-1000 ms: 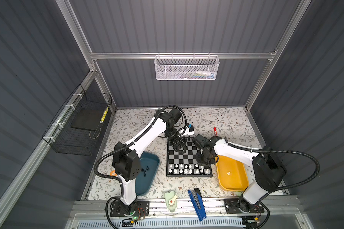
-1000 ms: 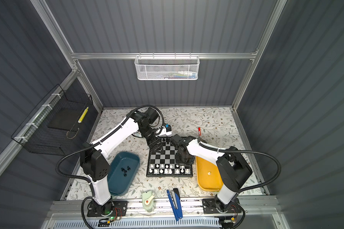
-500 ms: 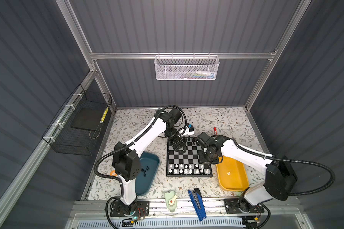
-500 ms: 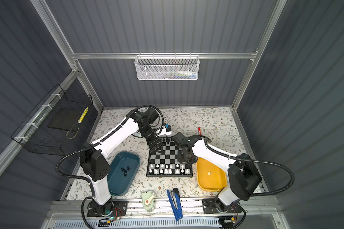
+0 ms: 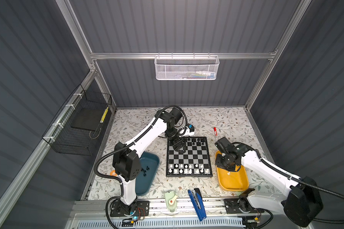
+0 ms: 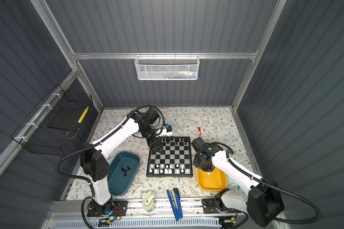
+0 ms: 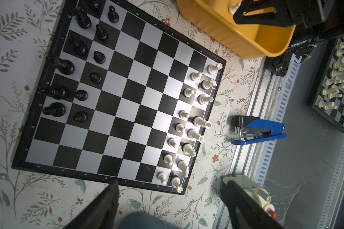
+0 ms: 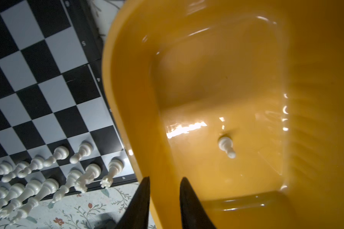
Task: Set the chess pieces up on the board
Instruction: 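Open the right gripper and move it back over the yellow tray, then lower the open right gripper onto the last white pawn in the tray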
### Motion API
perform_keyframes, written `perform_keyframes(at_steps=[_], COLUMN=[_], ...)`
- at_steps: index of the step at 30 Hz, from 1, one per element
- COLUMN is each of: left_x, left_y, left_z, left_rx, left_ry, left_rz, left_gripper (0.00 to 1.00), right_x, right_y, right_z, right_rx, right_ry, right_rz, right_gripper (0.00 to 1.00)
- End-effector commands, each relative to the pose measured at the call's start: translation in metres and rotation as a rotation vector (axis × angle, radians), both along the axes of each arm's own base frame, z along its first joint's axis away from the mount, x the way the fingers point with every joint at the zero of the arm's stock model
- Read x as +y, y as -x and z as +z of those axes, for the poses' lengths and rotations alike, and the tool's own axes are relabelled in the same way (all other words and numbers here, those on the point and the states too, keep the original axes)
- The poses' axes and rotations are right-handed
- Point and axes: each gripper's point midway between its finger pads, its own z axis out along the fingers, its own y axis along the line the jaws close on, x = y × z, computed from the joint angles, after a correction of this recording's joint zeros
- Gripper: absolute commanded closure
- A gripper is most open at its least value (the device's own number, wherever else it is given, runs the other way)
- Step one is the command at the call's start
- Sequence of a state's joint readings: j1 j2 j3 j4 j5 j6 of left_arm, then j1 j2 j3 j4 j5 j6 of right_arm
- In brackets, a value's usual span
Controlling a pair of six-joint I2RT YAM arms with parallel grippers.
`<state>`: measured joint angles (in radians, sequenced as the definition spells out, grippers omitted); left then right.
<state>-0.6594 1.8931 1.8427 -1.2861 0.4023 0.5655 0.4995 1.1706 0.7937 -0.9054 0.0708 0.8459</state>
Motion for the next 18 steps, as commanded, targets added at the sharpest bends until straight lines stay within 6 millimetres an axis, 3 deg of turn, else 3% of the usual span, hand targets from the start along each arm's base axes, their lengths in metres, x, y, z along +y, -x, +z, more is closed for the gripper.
perform_keyframes(at_steps=[1, 9, 18], left_x=[-0.001, -0.003, -0.004], left_y=[0.003, 0.004, 0.005], left_z=[0.015, 0.016, 0.015], left_rx=[-0.023, -0.019, -0.023], left_ry=[0.022, 0.025, 0.015], left_rz=[-0.009, -0.013, -0.023], left_gripper=[0.18, 0.19, 0.11], right_x=[-0.019, -0.043, -0.052], right_y=[0.006, 0.018, 0.025], right_z=[-0.001, -0.012, -0.024], right_rx=[-0.032, -0.050, -0.049], right_ry=[0.007, -0.005, -0.026], right_rz=[-0.100, -0.226, -0.284], right_gripper=[0.68, 0.62, 0.60])
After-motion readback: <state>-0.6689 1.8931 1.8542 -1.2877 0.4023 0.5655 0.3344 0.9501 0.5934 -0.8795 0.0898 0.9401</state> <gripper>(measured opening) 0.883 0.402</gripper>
